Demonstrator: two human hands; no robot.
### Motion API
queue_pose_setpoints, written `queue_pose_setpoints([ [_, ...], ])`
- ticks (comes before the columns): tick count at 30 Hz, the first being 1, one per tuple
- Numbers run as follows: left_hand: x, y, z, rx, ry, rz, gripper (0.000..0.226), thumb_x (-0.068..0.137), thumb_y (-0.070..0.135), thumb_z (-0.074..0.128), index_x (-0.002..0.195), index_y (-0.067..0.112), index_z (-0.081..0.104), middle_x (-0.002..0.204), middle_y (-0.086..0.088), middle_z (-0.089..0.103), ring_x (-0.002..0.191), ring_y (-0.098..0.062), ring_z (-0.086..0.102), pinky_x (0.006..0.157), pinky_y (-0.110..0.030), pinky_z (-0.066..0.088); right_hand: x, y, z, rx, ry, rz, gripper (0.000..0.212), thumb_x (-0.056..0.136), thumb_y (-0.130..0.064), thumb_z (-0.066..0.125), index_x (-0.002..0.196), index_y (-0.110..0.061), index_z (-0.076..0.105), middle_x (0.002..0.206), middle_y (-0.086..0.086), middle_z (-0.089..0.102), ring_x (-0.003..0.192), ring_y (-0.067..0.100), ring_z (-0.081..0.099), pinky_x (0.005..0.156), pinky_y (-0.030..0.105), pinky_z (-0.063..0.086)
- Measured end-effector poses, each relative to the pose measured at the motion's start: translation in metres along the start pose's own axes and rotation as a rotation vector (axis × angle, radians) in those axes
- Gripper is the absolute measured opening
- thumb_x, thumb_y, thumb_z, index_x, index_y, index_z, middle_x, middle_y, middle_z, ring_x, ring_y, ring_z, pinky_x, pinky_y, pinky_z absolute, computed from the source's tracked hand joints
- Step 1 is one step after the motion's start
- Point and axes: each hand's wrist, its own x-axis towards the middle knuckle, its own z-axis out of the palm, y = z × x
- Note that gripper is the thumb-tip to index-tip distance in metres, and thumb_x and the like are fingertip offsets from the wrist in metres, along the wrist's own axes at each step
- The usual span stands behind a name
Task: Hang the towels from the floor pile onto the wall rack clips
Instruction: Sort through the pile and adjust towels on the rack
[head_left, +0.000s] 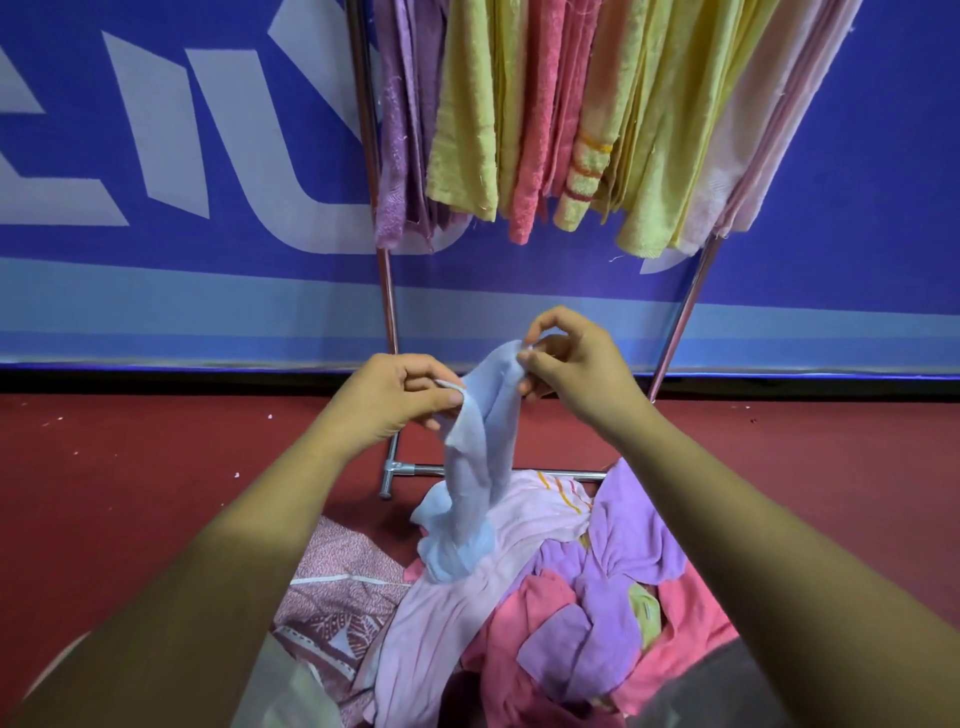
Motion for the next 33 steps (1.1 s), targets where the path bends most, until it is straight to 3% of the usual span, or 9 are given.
queue_pose_setpoints([
  [4,0.002,-0.002,-0.001,0.081,0.043,0.034,0.011,0.087,0.013,0.072,0.085,0.003,0.069,0.069,-0.012,0.071,0.065,-0.014,0.065,0.058,-0.024,0.052,-0.005,-0.002,0.017,-0.116,-0.127,-0.021,0.016,0.090,0.011,0.054,0.085,0.003,0.067,0.061,0.001,0.063,0.055,0.007,0.060,0.060,0.016,0.049],
  [6,0.004,-0.003,-0.001,0.110,0.060,0.039,0.015,0.086,0.018,0.074,0.082,0.005,0.069,0.065,-0.013,0.070,0.058,-0.012,0.061,0.056,-0.023,0.050,-0.008,-0.004,0.023,-0.194,-0.196,-0.026,0.009,0.090,-0.006,0.063,0.086,-0.003,0.071,0.065,-0.003,0.063,0.060,0.005,0.055,0.062,0.015,0.046],
  [9,0.006,-0.004,-0.001,0.126,0.057,0.040,0.017,0.085,0.021,0.076,0.080,0.006,0.069,0.063,-0.014,0.069,0.054,-0.011,0.057,0.056,-0.024,0.047,-0.010,-0.002,0.029,-0.349,-0.257,-0.046,0.020,0.084,-0.033,0.076,0.086,-0.013,0.074,0.070,-0.012,0.062,0.062,0.001,0.050,0.064,0.017,0.041],
  [15,0.010,-0.006,-0.008,0.148,0.061,0.051,0.014,0.088,0.022,0.073,0.081,0.010,0.070,0.062,-0.011,0.067,0.056,-0.009,0.057,0.059,-0.026,0.046,0.000,0.004,0.021,-0.493,-0.232,-0.150,0.006,0.094,-0.019,0.064,0.092,-0.018,0.070,0.080,-0.012,0.068,0.070,-0.002,0.057,0.069,0.017,0.045],
  [19,0.013,-0.016,-0.031,0.552,-0.120,0.040,0.031,0.085,0.041,0.073,0.073,0.015,0.061,0.054,0.005,0.044,0.052,-0.007,0.039,0.056,-0.028,0.034,0.004,0.004,0.005,-0.483,-0.208,-0.202,0.010,0.103,-0.021,0.051,0.095,-0.015,0.054,0.076,-0.015,0.055,0.067,-0.001,0.049,0.066,0.017,0.040],
  [22,0.011,-0.026,-0.053,0.626,-0.225,-0.039,0.047,0.079,0.058,0.065,0.077,0.012,0.062,0.063,0.007,0.048,0.059,-0.005,0.041,0.061,-0.034,0.039,0.009,0.002,-0.012,-0.343,-0.131,-0.125,0.014,0.102,-0.019,0.055,0.088,-0.015,0.054,0.063,-0.020,0.056,0.056,0.001,0.047,0.060,0.020,0.041],
  [27,0.010,-0.020,-0.065,0.485,-0.013,0.048,0.019,0.081,0.046,0.067,0.073,0.029,0.067,0.073,0.007,0.057,0.069,-0.004,0.051,0.073,-0.031,0.042,0.016,0.008,-0.030,-0.439,-0.172,-0.011,0.010,0.088,-0.015,0.073,0.081,-0.021,0.069,0.060,0.000,0.066,0.058,0.013,0.061,0.069,0.034,0.052],
  [30,0.006,-0.011,-0.064,0.395,0.000,0.028,0.019,0.081,0.043,0.070,0.081,0.024,0.074,0.079,0.000,0.070,0.073,-0.004,0.058,0.079,-0.030,0.046,0.017,0.010,-0.032,-0.464,-0.178,-0.005,0.013,0.089,-0.010,0.071,0.083,-0.021,0.069,0.066,0.002,0.070,0.060,0.013,0.063,0.069,0.030,0.053],
  [33,0.004,-0.007,-0.061,0.336,0.037,0.039,0.006,0.089,0.025,0.072,0.086,0.022,0.076,0.081,0.009,0.074,0.077,0.001,0.062,0.082,-0.023,0.047,0.015,0.007,-0.029,-0.230,-0.091,0.015,0.005,0.091,-0.005,0.069,0.086,-0.005,0.068,0.070,0.014,0.066,0.057,0.019,0.062,0.064,0.026,0.054],
])
